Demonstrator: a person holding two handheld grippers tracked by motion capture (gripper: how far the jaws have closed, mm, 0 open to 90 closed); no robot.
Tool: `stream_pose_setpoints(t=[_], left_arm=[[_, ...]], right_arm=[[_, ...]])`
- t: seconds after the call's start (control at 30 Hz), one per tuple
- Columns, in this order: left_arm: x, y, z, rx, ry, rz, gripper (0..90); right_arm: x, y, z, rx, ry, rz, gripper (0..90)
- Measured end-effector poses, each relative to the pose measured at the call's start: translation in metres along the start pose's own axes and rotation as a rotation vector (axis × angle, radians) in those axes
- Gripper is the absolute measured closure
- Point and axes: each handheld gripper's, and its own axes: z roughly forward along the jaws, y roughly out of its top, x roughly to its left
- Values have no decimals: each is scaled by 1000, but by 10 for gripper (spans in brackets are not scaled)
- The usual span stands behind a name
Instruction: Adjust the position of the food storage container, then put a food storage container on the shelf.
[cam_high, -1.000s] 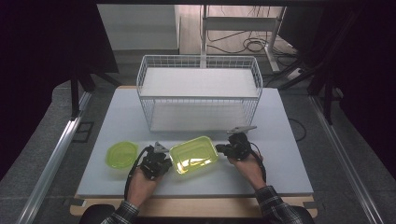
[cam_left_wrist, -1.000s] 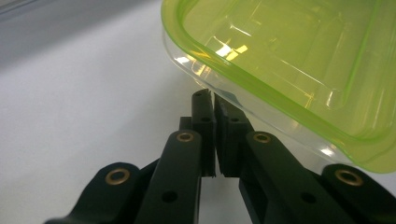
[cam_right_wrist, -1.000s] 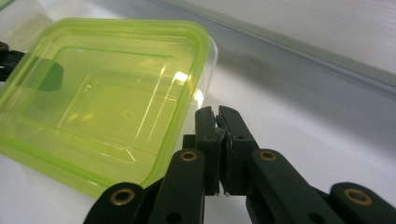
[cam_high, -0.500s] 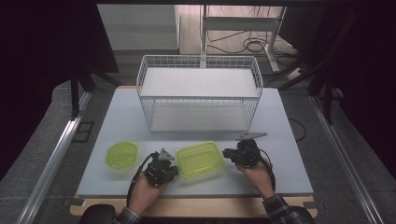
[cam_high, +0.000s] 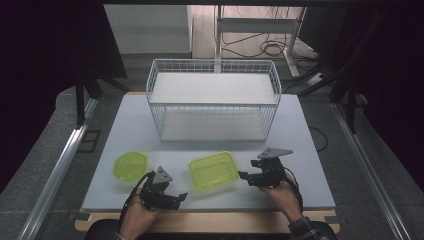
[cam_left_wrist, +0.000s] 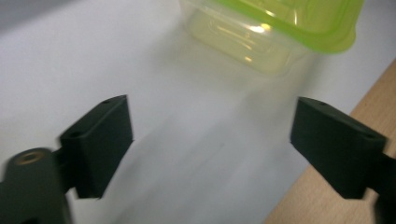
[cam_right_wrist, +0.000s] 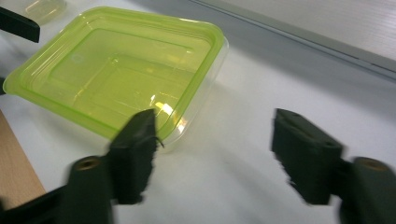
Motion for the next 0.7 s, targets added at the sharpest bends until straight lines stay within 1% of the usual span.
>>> stream_pose_setpoints(t=[0.03,0.07,0.1,0.13,0.17,0.2,0.23,0.27,0.3,0.33,0.43,0.47,0.57,0.6,0.63,0.7], left_arm=[[0,-1,1,-7,-4,-2,79],[0,-2,1,-8,-1,3,79],[0,-2,2,-13,4,23,57],[0,-2,2,-13,4,23,51],[0,-2,2,-20,6,34,51],[-1,-2,2,-39,13,62,44],[-2,-2,2,-48,17,71,42],[-2,-2,2,-48,17,71,38],[-3,-2,2,-61,23,82,35],[-3,-2,2,-62,22,85,34],[-3,-3,4,-57,25,92,34],[-3,-3,5,-52,34,101,34],[-3,-3,5,-52,40,101,35],[-3,-3,4,-51,37,97,35],[-3,-3,4,-51,37,97,35],[-3,-3,4,-48,46,102,35]], right_arm=[[-2,0,2,-7,12,9,199],[-2,0,2,-7,12,9,199],[-3,0,3,-9,30,22,149],[-3,0,3,-9,30,22,149],[-4,0,4,-13,28,24,132],[-5,1,4,-16,31,31,97],[-6,1,4,-18,27,38,86],[-7,1,4,-22,27,41,85],[-8,2,4,-24,30,45,81],[-9,2,4,-25,29,49,79],[-11,3,5,-28,33,63,77],[-12,5,5,-28,32,67,77],[-13,6,6,-28,35,73,74],[-14,8,6,-20,45,89,55],[-14,8,6,-20,45,89,55],[-18,10,8,-19,65,122,49]])
